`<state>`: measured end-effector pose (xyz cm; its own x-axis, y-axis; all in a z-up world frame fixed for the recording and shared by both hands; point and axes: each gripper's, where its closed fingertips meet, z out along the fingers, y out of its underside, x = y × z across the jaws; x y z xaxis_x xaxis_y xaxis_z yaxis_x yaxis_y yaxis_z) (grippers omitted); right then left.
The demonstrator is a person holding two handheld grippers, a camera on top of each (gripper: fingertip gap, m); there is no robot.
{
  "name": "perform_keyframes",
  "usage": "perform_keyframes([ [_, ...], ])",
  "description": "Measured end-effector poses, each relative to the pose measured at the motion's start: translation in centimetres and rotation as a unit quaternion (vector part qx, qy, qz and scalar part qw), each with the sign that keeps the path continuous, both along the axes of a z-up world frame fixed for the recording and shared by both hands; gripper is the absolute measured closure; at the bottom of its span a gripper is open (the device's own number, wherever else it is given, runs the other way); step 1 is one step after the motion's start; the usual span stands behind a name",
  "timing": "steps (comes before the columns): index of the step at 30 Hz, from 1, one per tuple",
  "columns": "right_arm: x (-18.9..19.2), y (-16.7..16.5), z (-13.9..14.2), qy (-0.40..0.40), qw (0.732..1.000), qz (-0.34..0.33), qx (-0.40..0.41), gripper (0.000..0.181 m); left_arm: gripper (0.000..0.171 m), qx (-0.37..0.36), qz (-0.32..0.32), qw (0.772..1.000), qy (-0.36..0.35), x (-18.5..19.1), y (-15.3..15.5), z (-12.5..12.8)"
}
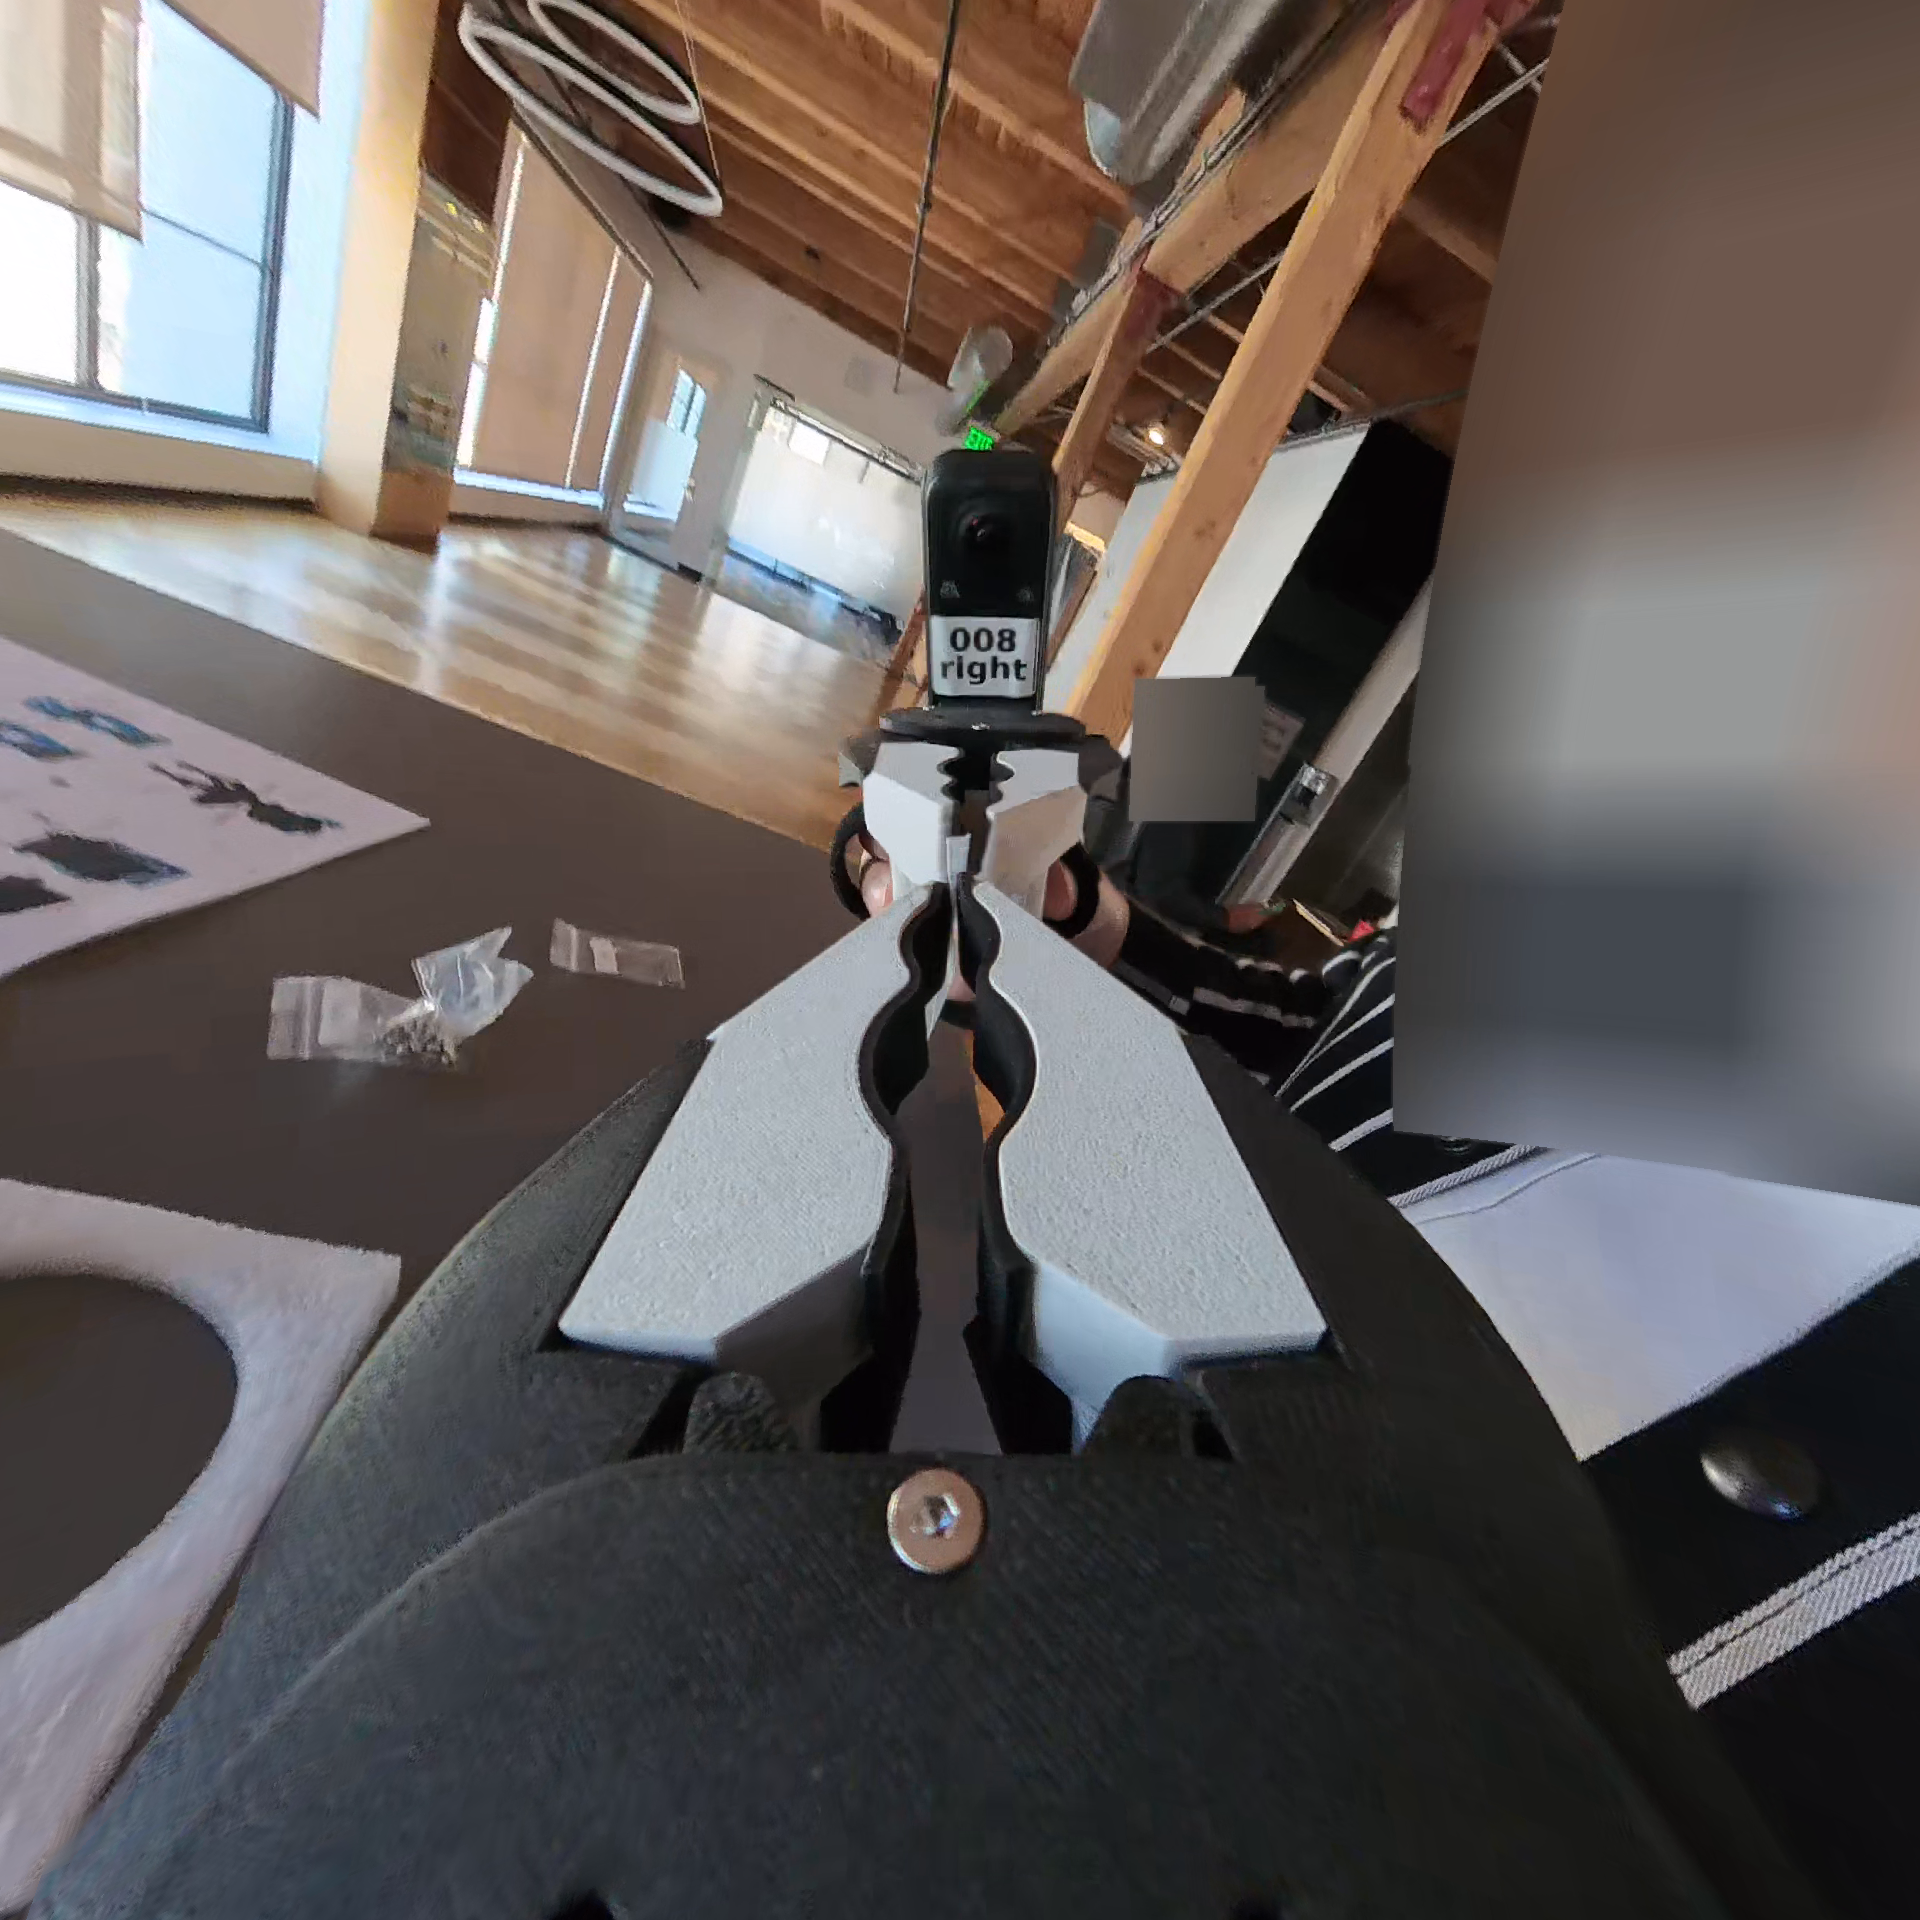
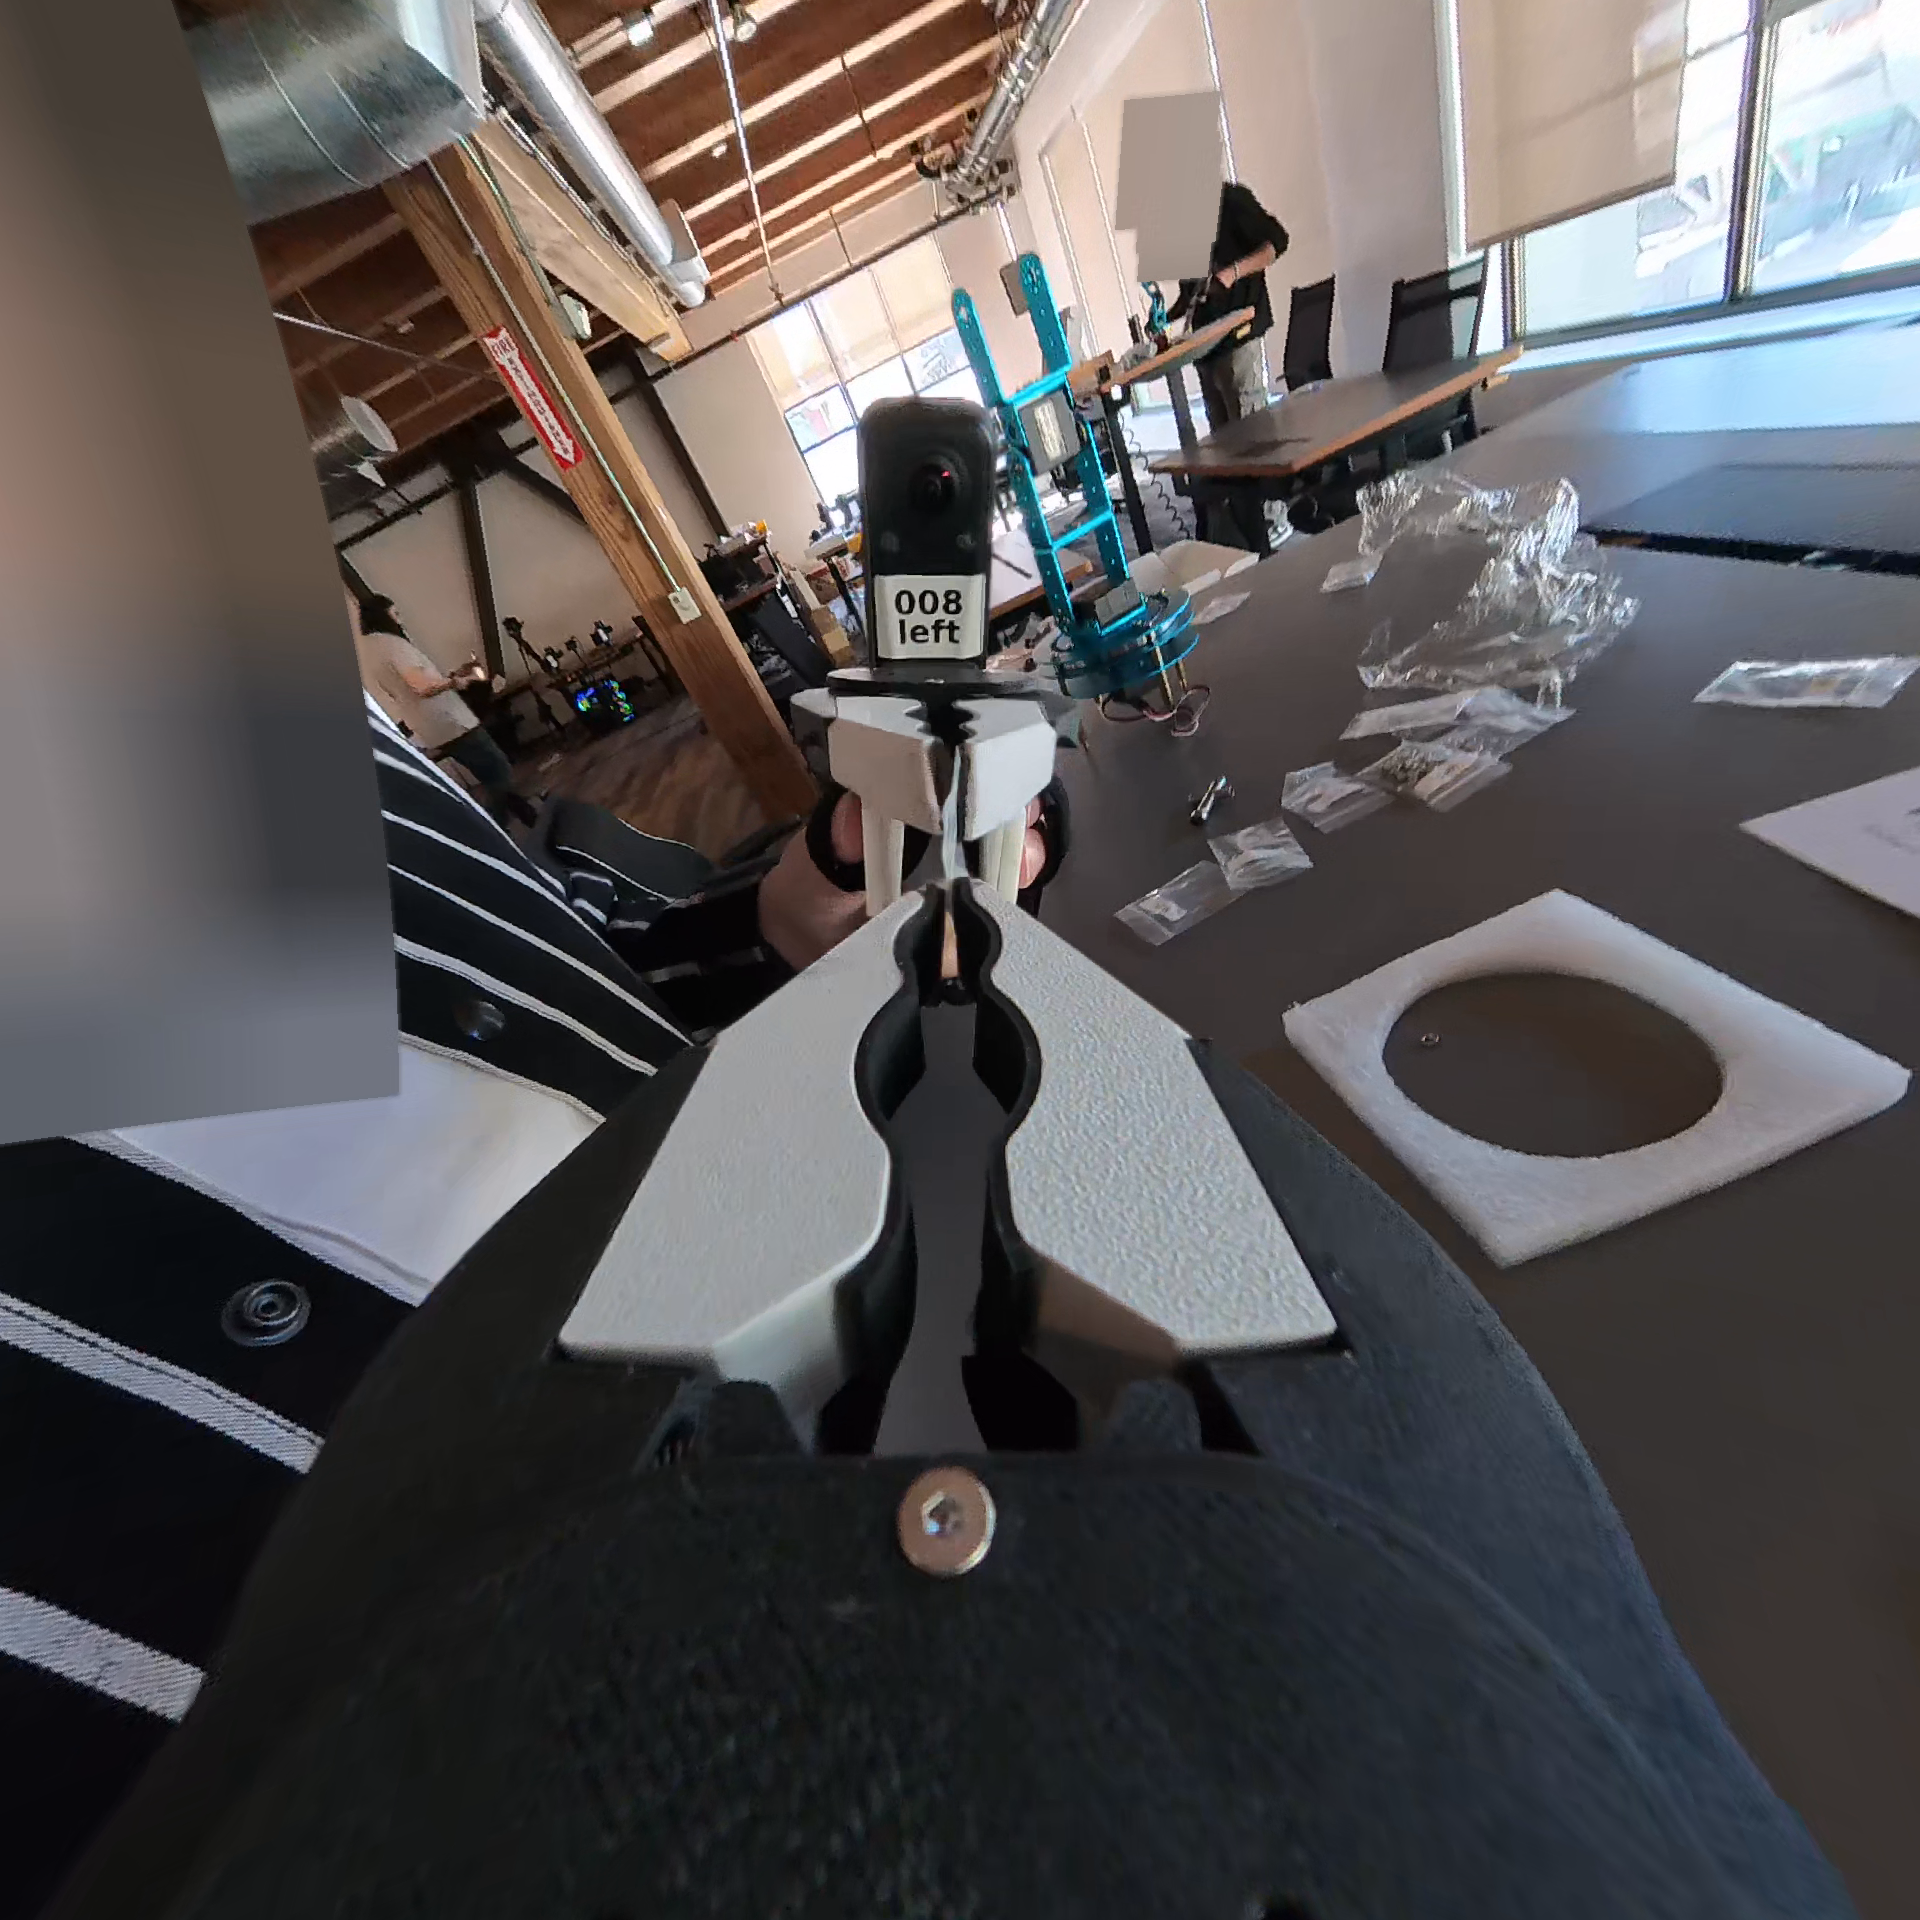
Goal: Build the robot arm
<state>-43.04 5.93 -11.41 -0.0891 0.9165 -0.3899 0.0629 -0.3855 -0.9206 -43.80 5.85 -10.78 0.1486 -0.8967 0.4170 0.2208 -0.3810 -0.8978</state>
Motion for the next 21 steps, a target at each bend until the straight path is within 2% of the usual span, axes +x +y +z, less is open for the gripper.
perform_keyframes([
  [9, 0.0, 0.6, 1.1, 0.021, 1.0, 0.005, -0.005, 0.18, 0.171, 0.027, 0.015, 1.0, 0.004, 0.3, 0.2, 1.2],
  [21, -0.3, 1.0, 0.4, 0.012, 1.0, 0.0, 0.015, 0.181, 0.171, 0.022, 0.011, 0.999, 0.026, 0.1, 0.8, 0.5],
])
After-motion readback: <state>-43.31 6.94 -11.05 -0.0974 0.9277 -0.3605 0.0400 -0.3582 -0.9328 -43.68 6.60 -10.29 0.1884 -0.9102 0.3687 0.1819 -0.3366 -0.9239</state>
